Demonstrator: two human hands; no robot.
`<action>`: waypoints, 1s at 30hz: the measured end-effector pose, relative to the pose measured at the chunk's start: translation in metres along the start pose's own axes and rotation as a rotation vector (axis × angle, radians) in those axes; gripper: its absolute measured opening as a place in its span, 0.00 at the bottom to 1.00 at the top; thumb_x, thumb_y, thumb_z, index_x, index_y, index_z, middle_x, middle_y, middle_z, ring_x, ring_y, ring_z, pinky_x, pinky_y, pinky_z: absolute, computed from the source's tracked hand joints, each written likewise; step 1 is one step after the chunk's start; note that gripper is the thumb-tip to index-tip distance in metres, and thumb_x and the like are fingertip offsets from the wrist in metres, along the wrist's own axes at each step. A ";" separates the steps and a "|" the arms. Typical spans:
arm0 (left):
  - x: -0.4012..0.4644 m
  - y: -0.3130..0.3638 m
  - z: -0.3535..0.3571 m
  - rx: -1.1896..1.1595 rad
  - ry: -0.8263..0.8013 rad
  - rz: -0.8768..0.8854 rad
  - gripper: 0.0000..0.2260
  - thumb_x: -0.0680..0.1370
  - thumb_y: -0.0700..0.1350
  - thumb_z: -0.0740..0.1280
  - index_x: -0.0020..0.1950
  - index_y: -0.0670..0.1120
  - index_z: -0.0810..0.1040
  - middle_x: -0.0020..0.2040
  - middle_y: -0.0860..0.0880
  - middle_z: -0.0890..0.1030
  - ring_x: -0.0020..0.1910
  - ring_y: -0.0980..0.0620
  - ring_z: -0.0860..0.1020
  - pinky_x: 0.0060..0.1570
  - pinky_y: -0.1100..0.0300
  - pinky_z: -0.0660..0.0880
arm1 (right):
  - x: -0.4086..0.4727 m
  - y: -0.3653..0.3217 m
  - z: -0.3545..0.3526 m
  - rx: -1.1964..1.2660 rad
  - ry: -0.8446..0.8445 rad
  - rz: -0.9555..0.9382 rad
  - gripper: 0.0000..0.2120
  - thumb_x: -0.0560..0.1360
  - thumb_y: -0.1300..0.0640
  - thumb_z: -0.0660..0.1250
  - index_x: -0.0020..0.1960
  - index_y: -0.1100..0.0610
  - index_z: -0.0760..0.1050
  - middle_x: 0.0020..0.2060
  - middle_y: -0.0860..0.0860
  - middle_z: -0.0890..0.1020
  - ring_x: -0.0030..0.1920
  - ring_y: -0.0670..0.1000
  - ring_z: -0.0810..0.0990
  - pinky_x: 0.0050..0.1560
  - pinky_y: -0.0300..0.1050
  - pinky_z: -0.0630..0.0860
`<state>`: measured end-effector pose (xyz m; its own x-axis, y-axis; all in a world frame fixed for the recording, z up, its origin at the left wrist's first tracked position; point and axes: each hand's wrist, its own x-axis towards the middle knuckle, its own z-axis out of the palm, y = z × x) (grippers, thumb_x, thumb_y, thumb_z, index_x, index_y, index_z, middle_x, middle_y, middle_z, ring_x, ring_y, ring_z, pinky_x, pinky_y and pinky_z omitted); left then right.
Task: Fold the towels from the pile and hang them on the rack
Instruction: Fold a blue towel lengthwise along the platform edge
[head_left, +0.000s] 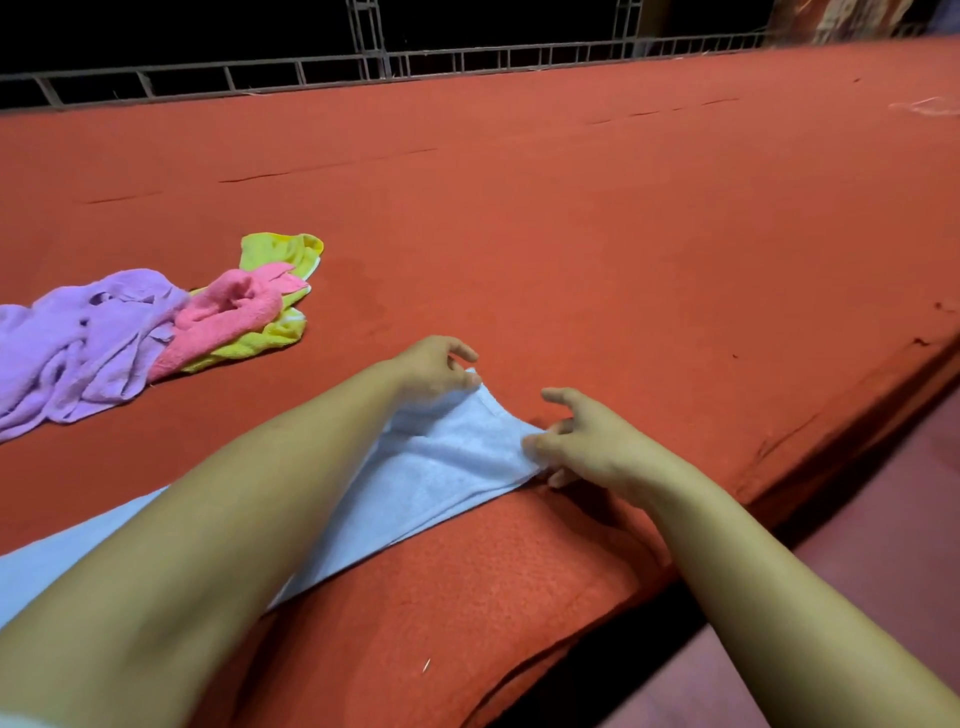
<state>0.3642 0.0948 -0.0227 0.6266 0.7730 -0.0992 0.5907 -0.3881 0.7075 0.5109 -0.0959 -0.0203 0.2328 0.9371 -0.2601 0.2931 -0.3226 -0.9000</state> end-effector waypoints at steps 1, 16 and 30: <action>0.001 0.000 -0.001 -0.053 0.024 0.017 0.14 0.76 0.45 0.72 0.60 0.47 0.76 0.41 0.50 0.80 0.38 0.56 0.76 0.40 0.68 0.72 | -0.001 -0.001 0.002 0.109 -0.016 0.046 0.29 0.77 0.61 0.67 0.75 0.55 0.60 0.42 0.55 0.80 0.32 0.54 0.80 0.36 0.46 0.80; 0.000 -0.003 -0.015 -0.226 0.180 0.109 0.15 0.78 0.41 0.70 0.64 0.43 0.74 0.41 0.50 0.79 0.41 0.58 0.76 0.41 0.75 0.71 | 0.004 0.004 0.016 -0.110 0.148 -0.029 0.37 0.71 0.62 0.73 0.75 0.53 0.60 0.32 0.55 0.81 0.28 0.49 0.78 0.33 0.41 0.75; 0.020 0.001 0.022 0.173 0.215 0.038 0.20 0.74 0.53 0.72 0.64 0.54 0.73 0.54 0.57 0.82 0.56 0.52 0.77 0.58 0.52 0.73 | 0.004 0.019 -0.016 -0.491 0.310 0.016 0.38 0.68 0.53 0.76 0.74 0.55 0.64 0.52 0.52 0.79 0.56 0.54 0.78 0.56 0.43 0.71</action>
<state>0.3889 0.0990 -0.0391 0.5387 0.8377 0.0892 0.6584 -0.4847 0.5758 0.5324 -0.1004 -0.0333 0.4795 0.8728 -0.0910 0.6658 -0.4293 -0.6103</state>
